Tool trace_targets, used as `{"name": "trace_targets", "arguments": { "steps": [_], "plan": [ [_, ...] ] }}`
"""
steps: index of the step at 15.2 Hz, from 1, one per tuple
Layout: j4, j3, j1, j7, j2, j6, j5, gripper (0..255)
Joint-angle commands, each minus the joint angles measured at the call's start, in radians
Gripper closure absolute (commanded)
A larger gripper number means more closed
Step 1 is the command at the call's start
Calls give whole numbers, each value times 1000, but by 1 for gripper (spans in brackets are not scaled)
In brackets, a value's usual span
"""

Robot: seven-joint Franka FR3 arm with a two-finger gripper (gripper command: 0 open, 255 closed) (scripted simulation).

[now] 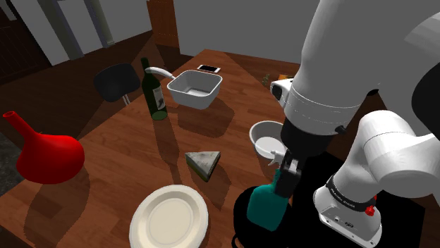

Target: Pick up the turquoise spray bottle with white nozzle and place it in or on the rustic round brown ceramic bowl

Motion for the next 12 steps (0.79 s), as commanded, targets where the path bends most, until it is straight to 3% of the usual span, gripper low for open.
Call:
{"name": "trace_targets", "arguments": {
  "steps": [1,4,12],
  "plan": [
    [32,-10,-1,2,-4,-30,-11,0],
    [130,-37,-15,7,9,-114,-38,0],
    [129,-37,-15,7,9,-114,-38,0]
  ]
}}
